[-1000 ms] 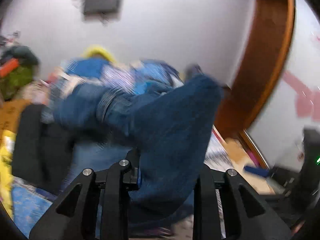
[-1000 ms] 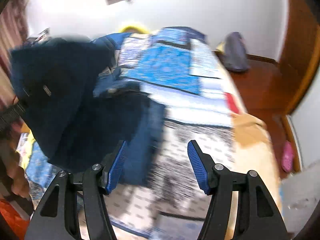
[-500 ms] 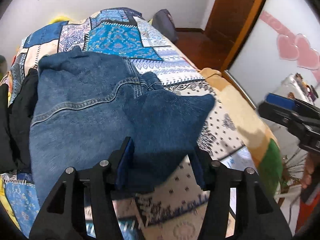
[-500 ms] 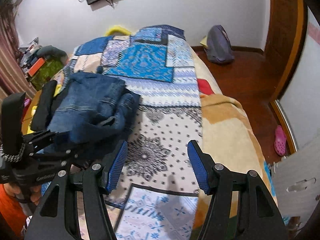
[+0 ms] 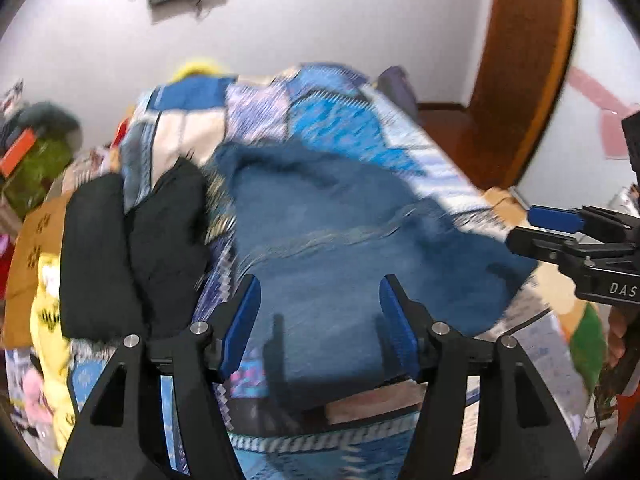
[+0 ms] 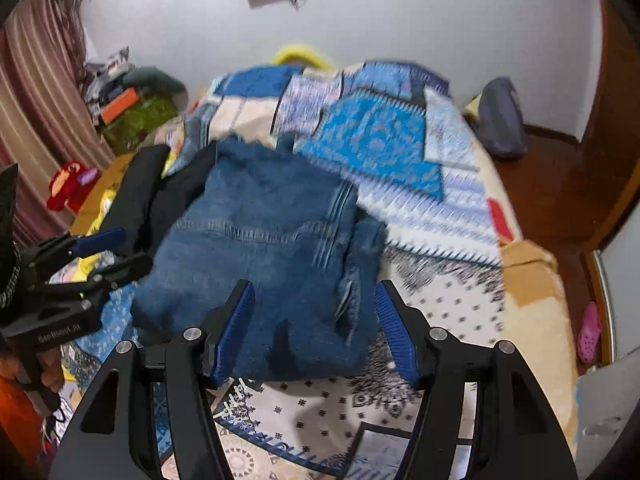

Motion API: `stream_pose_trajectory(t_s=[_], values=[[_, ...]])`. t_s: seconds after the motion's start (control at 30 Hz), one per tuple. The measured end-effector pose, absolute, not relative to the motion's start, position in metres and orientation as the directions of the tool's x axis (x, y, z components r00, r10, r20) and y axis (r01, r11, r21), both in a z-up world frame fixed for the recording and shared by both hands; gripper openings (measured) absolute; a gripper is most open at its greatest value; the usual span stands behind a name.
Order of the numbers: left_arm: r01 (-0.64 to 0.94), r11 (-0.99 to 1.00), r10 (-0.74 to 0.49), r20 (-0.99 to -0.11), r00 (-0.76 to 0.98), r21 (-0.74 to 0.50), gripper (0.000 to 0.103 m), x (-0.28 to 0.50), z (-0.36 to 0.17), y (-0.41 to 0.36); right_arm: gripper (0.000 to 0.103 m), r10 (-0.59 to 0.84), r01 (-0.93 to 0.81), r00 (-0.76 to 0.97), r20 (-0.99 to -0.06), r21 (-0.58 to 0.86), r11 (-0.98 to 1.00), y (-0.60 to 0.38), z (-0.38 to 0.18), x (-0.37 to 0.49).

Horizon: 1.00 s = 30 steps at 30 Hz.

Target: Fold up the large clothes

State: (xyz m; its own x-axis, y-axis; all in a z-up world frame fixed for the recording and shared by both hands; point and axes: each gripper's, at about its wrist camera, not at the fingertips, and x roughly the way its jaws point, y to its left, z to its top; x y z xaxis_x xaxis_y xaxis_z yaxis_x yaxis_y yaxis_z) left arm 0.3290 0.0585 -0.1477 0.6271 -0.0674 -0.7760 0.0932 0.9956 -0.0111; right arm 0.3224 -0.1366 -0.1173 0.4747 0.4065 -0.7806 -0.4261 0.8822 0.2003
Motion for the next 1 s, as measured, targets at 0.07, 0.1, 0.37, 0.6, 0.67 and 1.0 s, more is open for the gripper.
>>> stream_pose_trajectory(t_s=[0.07,0.1,0.37,0.6,0.67,1.0], values=[[0.072,0.997,-0.049,-0.804,0.592,-0.007,0.061,0.331,-0.165,0.069,0.059,0.386,-0.423,0.438,-0.812,0.193,0.885,-0.132,-0.137,0.326],[0.066,0.998,-0.036,-0.822,0.568,0.001,0.061,0.331,-0.176,0.073,0.059,0.373,-0.419,0.425,-0.825,0.186,0.889,-0.132,-0.145,0.327],[-0.005,1.0,-0.017,-0.785,0.619,-0.026,0.073,0.301,-0.193,0.081,0.074,0.328,-0.389,0.39,-0.86,0.169,0.906,-0.161,-0.172,0.316],[0.015,1.0,-0.007,-0.79,0.613,0.002,0.072,0.309,-0.176,0.088,0.074,0.317,-0.408,0.419,-0.851,0.136,0.903,-0.16,-0.152,0.317],[0.018,1.0,0.006,-0.777,0.629,0.022,0.073,0.31,-0.167,0.092,0.074,0.325,-0.413,0.445,-0.834,0.13,0.901,-0.156,-0.144,0.32],[-0.001,0.999,-0.03,-0.764,0.644,-0.041,0.073,0.351,-0.15,0.129,0.074,0.396,-0.458,0.463,-0.793,0.168,0.873,-0.126,-0.136,0.351]])
